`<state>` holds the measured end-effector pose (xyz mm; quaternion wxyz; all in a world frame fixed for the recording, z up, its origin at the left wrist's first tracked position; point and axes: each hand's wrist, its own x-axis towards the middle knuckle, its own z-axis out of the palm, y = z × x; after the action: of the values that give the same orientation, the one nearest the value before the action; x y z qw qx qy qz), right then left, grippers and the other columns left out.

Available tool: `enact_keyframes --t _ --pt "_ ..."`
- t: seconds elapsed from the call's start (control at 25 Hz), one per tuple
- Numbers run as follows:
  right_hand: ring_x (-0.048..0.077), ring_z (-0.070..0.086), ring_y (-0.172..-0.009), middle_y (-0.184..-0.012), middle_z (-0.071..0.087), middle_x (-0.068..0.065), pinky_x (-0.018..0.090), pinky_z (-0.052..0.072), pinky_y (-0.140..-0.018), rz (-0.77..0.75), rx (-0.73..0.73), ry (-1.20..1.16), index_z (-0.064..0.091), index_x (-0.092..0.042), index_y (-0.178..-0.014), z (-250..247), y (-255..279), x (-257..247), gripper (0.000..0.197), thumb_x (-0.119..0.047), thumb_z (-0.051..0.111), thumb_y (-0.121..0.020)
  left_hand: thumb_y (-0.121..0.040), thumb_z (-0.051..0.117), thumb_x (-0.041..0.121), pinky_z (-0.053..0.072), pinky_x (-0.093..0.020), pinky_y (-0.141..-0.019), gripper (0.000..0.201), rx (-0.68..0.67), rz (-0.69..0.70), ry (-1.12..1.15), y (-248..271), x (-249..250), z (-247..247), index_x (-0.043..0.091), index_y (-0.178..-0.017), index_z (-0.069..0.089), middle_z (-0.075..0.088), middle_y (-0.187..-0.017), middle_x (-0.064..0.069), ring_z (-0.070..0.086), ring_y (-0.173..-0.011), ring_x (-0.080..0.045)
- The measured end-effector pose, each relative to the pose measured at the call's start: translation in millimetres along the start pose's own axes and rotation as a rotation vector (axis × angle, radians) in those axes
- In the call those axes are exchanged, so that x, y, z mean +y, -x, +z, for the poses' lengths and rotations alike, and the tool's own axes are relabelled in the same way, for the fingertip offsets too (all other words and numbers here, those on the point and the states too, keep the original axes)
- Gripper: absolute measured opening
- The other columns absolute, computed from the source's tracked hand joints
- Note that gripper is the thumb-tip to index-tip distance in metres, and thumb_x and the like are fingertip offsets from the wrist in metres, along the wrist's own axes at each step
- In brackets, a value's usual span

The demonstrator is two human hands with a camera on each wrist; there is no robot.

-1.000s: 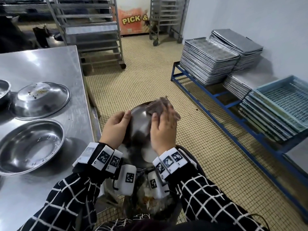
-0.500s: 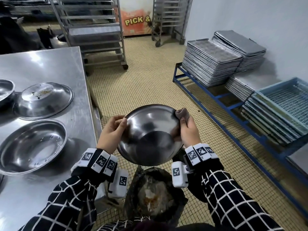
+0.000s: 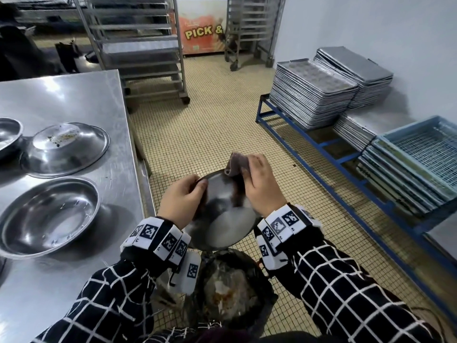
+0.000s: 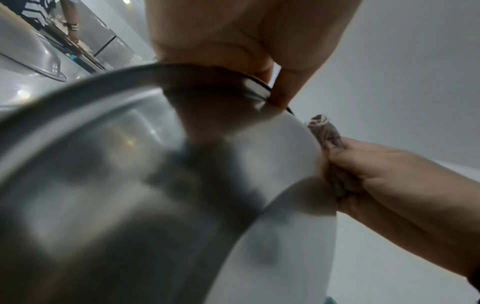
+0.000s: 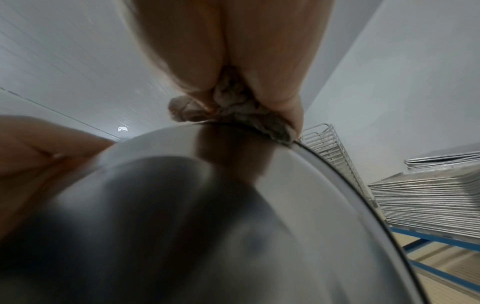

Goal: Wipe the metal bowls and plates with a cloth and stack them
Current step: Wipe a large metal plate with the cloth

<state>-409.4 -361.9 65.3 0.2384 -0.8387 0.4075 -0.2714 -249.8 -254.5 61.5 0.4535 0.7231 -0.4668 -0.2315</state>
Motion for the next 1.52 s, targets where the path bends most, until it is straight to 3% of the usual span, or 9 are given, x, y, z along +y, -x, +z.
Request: enact_keyframes --t 0.08,0.24,0.48,0.6,0.76,1.0,1.16,1.28,1.52 --pt "0.027 0.045 -0.117 -0.126 0.045 0.016 0.043 0.042 -0.104 -0.079 0.188 -0.036 0.052 0.000 -0.122 8 11 -9 0.031 -0.013 0.047 -0.094 -0.094 0.053 0.028 0.048 -0.042 -0.068 0.026 0.073 -0.052 0.012 -1 -2 0 0.013 -0.073 0.057 0.060 -0.069 -0.006 0.057 -0.069 -0.025" --pt "0.023 0.037 -0.129 -0.137 0.045 0.005 0.042 0.027 -0.113 -0.233 0.102 0.174 0.048 -0.015 -0.134 35 40 -31 0.045 -0.035 0.036 -0.095 -0.094 0.055 0.027 0.051 -0.037 -0.069 0.023 0.124 -0.114 0.176 -2 2 -2 0.016 -0.075 0.062 0.065 -0.070 0.000 0.063 -0.073 -0.023" --pt "0.023 0.056 -0.104 -0.109 0.056 0.007 0.031 0.043 -0.085 0.492 0.147 -0.392 0.056 -0.010 -0.104 18 25 8 0.027 -0.029 0.037 -0.101 -0.095 0.055 0.023 0.047 -0.033 -0.068 0.023 0.184 -0.169 0.364 2 4 -15 0.009 -0.078 0.061 0.060 -0.064 0.005 0.055 -0.064 -0.013" --pt "0.019 0.050 -0.118 -0.122 0.054 0.003 0.031 0.044 -0.097 0.315 0.136 -0.244 0.054 -0.013 -0.118 27 47 -3 0.030 -0.032 0.042 -0.099 -0.096 0.053 0.025 0.047 -0.026 -0.067 0.024 0.222 -0.176 0.309 1 9 -16 0.017 -0.074 0.060 0.059 -0.067 0.008 0.054 -0.065 -0.007" --pt "0.019 0.011 -0.145 -0.157 0.020 0.001 0.040 0.011 -0.119 0.013 0.157 -0.025 0.027 -0.021 -0.148 46 56 -46 0.062 -0.054 0.024 -0.096 -0.093 0.054 0.030 0.053 -0.045 -0.073 0.022 0.170 -0.146 0.293 5 15 -13 0.018 -0.075 0.059 0.060 -0.068 0.003 0.057 -0.068 -0.018" --pt "0.020 0.025 -0.142 -0.150 0.038 0.004 0.047 0.021 -0.117 0.002 0.428 -0.078 0.040 -0.018 -0.144 33 18 -42 0.050 -0.039 0.030 -0.099 -0.094 0.056 0.022 0.050 -0.038 -0.070 0.018 0.167 -0.056 0.365 8 27 -17 0.011 -0.081 0.061 0.061 -0.071 0.000 0.057 -0.070 -0.019" --pt "0.026 0.045 -0.128 -0.125 0.053 -0.004 0.033 0.035 -0.103 0.513 0.406 -0.575 0.051 -0.024 -0.131 21 25 -24 0.039 -0.040 0.034 -0.101 -0.094 0.055 0.015 0.047 -0.029 -0.063 0.020 0.171 -0.132 0.446 15 15 -20 -0.001 -0.084 0.059 0.058 -0.068 -0.002 0.054 -0.062 -0.012" --pt "0.027 0.043 -0.128 -0.136 0.049 0.001 0.037 0.031 -0.104 0.756 0.218 -0.711 0.039 -0.032 -0.141 13 41 -7 0.045 -0.049 0.033 -0.099 -0.094 0.055 0.013 0.045 -0.018 -0.052 0.018 0.205 -0.202 0.535 16 4 -22 -0.003 -0.089 0.060 0.056 -0.067 -0.002 0.052 -0.051 -0.002" --pt "0.004 0.050 -0.085 -0.088 0.048 -0.026 0.025 0.036 -0.084 0.574 0.355 -0.600 0.047 -0.025 -0.130 -5 40 1 0.031 -0.033 0.035 -0.102 -0.094 0.055 0.019 0.048 -0.036 -0.092 0.016 0.197 -0.219 0.580 18 -4 -25 0.026 -0.084 0.066 0.067 -0.090 0.005 0.062 -0.090 -0.015"
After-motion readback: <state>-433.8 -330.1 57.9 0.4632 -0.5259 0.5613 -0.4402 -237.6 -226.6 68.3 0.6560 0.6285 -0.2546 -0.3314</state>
